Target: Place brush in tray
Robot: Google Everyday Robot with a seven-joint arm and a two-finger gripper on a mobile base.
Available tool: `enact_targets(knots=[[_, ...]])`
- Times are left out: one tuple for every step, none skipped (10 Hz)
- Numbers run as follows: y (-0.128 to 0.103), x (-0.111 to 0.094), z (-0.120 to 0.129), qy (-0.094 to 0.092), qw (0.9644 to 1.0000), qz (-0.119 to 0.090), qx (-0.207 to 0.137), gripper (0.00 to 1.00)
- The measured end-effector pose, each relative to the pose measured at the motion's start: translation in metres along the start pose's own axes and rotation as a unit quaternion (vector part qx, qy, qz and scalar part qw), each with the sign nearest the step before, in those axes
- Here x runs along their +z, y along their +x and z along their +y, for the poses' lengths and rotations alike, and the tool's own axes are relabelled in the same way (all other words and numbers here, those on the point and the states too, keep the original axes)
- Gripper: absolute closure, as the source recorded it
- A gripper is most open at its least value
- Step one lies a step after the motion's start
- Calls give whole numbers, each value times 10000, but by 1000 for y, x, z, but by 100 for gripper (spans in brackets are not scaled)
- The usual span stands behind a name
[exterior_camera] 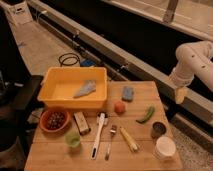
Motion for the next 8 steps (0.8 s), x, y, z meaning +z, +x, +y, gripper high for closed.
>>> enact_targets(knots=[[0, 0, 0, 0, 10000, 0, 0, 20], [0, 0, 0, 0, 10000, 0, 0, 20], [0, 0, 0, 0, 10000, 0, 0, 20], [0, 0, 0, 0, 10000, 0, 0, 20], [0, 0, 0, 0, 10000, 0, 0, 20], [0, 0, 0, 5, 10000, -1, 2, 20], [2, -4, 1, 40, 10000, 22, -69, 20], [1, -12, -2, 173, 9993, 158, -299, 20]])
